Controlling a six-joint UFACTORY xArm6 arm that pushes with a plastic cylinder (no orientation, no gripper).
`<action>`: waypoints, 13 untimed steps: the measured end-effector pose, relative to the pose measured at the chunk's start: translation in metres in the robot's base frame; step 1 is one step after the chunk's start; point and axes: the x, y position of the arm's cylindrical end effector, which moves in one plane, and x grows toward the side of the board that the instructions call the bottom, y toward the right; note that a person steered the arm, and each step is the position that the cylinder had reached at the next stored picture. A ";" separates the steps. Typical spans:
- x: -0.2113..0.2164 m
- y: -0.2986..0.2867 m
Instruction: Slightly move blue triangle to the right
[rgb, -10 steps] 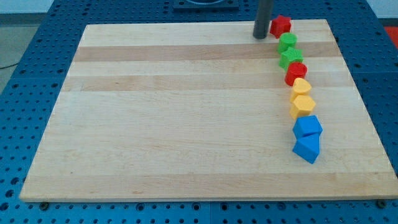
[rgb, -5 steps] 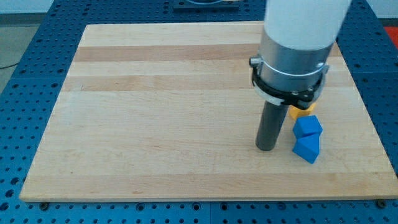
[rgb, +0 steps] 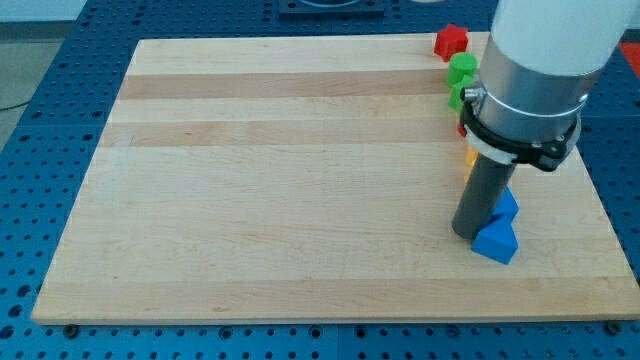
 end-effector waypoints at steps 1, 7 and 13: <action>0.002 0.001; 0.032 0.001; 0.032 0.010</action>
